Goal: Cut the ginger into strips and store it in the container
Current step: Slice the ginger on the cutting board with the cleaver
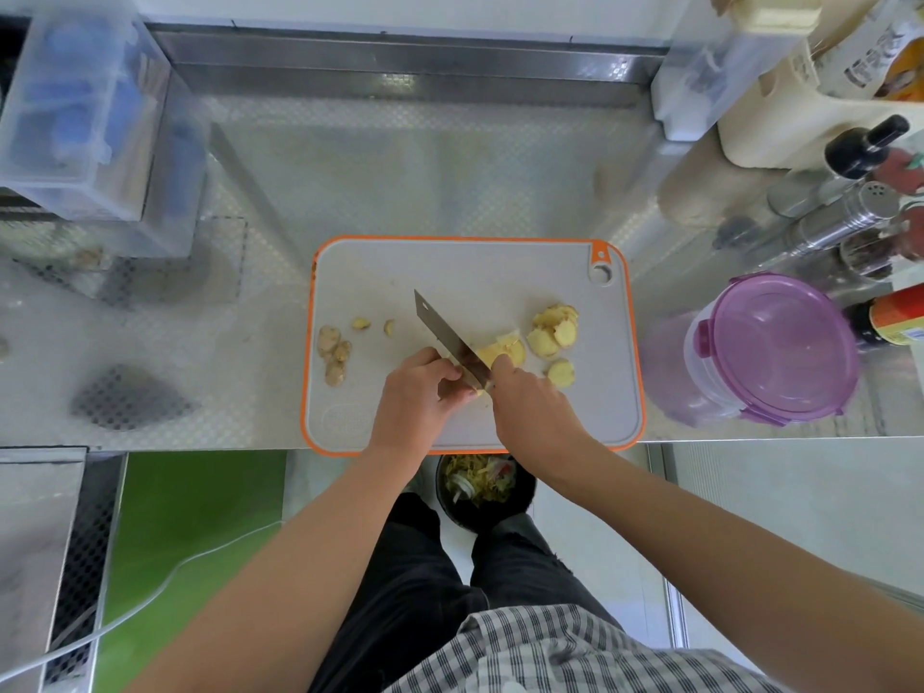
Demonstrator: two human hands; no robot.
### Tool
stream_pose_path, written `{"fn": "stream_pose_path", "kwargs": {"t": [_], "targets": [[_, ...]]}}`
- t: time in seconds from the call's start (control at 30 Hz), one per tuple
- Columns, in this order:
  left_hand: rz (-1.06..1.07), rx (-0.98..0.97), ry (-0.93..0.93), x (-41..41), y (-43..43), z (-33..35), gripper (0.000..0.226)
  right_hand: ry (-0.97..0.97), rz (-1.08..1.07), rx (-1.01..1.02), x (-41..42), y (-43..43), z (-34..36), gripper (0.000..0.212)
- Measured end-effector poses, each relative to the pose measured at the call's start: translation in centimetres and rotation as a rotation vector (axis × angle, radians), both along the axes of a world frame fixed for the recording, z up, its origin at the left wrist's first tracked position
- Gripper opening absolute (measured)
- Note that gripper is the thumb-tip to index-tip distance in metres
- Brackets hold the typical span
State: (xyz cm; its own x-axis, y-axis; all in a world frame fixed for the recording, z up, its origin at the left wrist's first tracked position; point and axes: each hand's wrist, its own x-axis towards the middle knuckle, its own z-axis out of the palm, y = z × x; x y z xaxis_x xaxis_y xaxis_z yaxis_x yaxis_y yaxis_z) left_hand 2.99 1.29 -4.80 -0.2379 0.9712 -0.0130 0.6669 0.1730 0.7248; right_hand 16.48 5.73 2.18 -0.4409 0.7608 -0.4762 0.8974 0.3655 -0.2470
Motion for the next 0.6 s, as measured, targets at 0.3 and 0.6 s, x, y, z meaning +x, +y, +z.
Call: {"fn": "stream_pose_path", "kwargs": {"t": [0.3,0.6], "targets": [[0.000,0.006,0.022,0.1,-0.2,0.2,0.022,0.016,0.027,-0.005,0.5,-0.1,0.7,0.025],[-0.015,0.015,0.029,0.1,-0.2,0.0,0.021,-0.043,0.024,-0.015,1.5,-0.9,0.4,0.025]]}}
